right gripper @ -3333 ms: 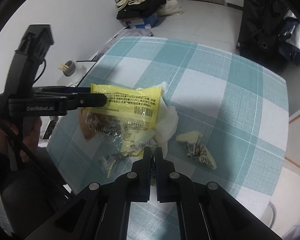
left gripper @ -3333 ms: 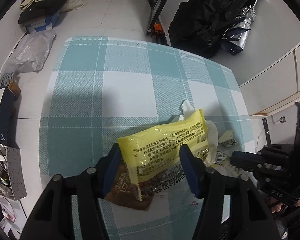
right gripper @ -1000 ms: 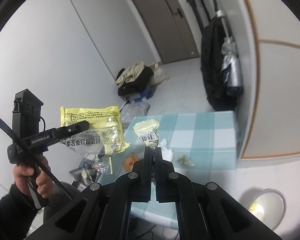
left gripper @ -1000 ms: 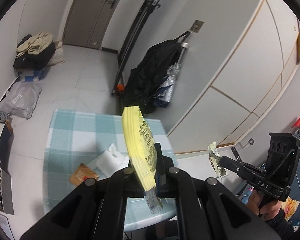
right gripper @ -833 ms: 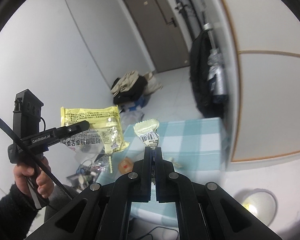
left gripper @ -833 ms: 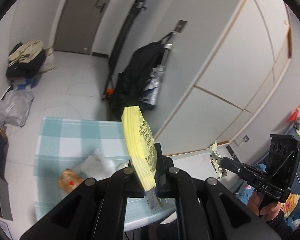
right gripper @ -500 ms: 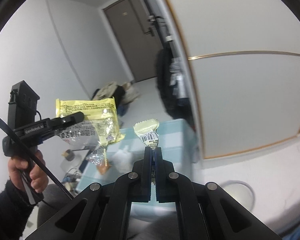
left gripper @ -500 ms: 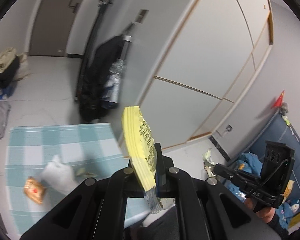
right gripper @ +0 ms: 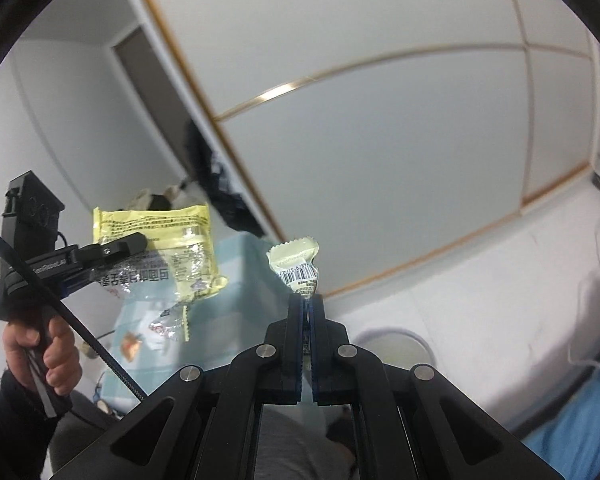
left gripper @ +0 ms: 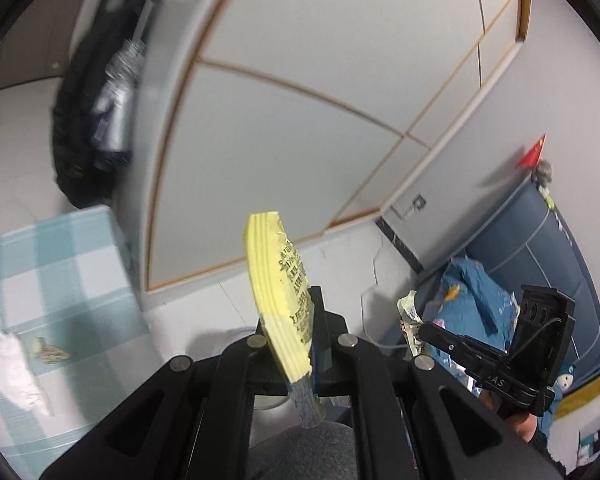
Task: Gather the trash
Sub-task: 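Carry the yellow bag and cream wrapper over the white bin with both grippers, then open the right gripper over the white bin to drop the cream wrapper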
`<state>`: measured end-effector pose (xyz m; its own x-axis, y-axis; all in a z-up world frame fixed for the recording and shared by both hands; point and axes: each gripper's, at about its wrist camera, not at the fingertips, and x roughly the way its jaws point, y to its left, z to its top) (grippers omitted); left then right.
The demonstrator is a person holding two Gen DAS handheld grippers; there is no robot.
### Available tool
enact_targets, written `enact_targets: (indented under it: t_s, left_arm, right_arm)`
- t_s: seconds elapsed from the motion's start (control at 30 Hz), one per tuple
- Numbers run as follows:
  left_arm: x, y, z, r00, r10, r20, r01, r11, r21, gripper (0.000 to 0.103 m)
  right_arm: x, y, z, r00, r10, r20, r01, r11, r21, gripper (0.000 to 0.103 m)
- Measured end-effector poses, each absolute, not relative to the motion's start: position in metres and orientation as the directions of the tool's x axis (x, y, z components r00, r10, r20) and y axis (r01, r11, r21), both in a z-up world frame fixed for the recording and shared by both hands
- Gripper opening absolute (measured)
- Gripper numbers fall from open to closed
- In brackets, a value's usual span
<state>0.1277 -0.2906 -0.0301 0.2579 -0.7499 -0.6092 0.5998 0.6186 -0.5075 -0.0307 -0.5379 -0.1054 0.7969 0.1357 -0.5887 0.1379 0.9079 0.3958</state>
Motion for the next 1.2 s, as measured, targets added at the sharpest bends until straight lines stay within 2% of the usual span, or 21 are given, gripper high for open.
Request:
enact_targets:
  t_s: [0.3, 0.6, 0.97, 1.2]
  left_arm:
    - [0.144, -0.34, -0.087, 0.114, -0.716, -0.688, 0.576, 0.612, -0.541, 0.002]
    - [0.159, -0.367, -0.135, 0.027, -0.651, -0.759, 0.533, 0.652, -0.54, 0.002]
    - [0.172, -0.387, -0.164, -0.019, -0.611, -0.792, 0.478, 0.69, -0.543, 0.002]
    - [0.174, -0.397, -0.174, -0.042, -0.593, -0.804, 0.478, 0.695, -0.537, 0.002]
  right_arm:
    - [-0.006, -0.583, -0.192, 0.691, 0.139, -0.709, 0.289, 0.846, 0.447, 0.002]
    - [0.02, -0.603, -0.279, 0.587, 0.221, -0.779, 0.364, 0.787, 0.498, 0.002]
    - [0.036, -0.608, -0.345, 0.493, 0.286, -0.822, 0.41, 0.757, 0.509, 0.003]
    - [0.037, -0.601, -0.353, 0.479, 0.29, -0.828, 0.412, 0.759, 0.504, 0.005]
